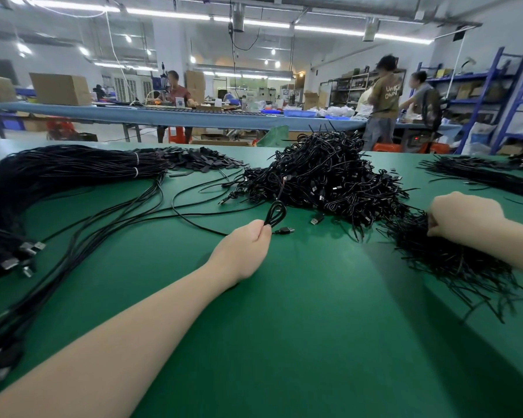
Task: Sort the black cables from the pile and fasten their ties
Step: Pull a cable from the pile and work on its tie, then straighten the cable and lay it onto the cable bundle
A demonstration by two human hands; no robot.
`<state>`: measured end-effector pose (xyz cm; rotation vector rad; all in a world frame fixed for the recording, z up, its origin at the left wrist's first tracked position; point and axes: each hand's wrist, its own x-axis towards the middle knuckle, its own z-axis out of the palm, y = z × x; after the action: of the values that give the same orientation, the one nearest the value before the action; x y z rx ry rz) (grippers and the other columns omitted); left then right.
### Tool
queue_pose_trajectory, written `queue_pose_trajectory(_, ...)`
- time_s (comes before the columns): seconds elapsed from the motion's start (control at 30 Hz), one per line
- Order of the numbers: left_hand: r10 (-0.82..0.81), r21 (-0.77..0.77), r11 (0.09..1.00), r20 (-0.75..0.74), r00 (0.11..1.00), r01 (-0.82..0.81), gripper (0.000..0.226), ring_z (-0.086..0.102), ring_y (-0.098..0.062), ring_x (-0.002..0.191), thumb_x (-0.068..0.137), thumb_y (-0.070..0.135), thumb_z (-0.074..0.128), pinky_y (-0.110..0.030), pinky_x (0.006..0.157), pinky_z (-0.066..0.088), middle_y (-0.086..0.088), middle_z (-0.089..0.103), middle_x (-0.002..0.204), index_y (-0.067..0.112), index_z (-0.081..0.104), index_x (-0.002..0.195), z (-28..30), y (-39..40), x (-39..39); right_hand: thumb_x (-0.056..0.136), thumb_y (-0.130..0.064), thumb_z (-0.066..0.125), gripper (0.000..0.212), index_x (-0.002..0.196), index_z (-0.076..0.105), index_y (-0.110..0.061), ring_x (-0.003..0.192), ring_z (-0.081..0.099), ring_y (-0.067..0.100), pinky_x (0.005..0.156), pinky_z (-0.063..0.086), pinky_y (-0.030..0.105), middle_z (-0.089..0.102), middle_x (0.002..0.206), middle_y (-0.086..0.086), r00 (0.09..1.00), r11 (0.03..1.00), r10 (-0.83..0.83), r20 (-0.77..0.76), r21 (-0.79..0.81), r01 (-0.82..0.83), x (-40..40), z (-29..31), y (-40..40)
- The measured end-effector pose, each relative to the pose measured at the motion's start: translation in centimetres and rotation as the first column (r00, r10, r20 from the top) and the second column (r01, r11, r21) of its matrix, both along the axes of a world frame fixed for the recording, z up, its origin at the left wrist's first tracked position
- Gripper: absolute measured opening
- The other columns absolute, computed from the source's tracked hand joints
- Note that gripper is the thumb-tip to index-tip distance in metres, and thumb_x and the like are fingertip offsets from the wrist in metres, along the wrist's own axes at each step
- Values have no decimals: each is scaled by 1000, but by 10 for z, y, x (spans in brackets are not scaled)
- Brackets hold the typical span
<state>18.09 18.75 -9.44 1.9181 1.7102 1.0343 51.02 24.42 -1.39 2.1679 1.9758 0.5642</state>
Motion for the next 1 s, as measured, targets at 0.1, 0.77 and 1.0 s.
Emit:
queue_pose_trajectory(0.1, -7, 8, 1000, 26, 1000, 7, 42, 39, -22, 66, 103, 36, 28, -37, 67, 35, -6, 48, 75, 0, 43, 88, 0, 1, -2, 86, -37, 69, 15, 88, 73, -23, 75, 64, 24, 56, 49, 28, 66, 83, 0, 998, 998, 54, -32, 47, -52, 5, 5, 2)
queue_pose_trajectory(0.77, -21, -14, 1000, -16, 1000, 21, 36, 39, -21, 64, 103, 37, 26, -36, 66, 35, -4, 48, 76, 12, 39, 82, -1, 2, -2, 89, -37, 53, 15, 88, 67, -42, 74, 63, 12, 48, 44, 20, 63, 85, -15, 969, 986, 161, 187, 13, -166, 15, -7, 8)
queue_pose_trajectory(1.0, -35, -29, 999, -5, 999, 34, 41, 38, -21, 66, 103, 37, 26, -36, 68, 35, -6, 48, 79, 3, 44, 89, 0, 1, -3, 87, -28, 65, 10, 87, 73, -22, 74, 61, 22, 68, 56, 36, 65, 79, -2, 855, 933, 322, -406, 291, -213, 2, -1, 11)
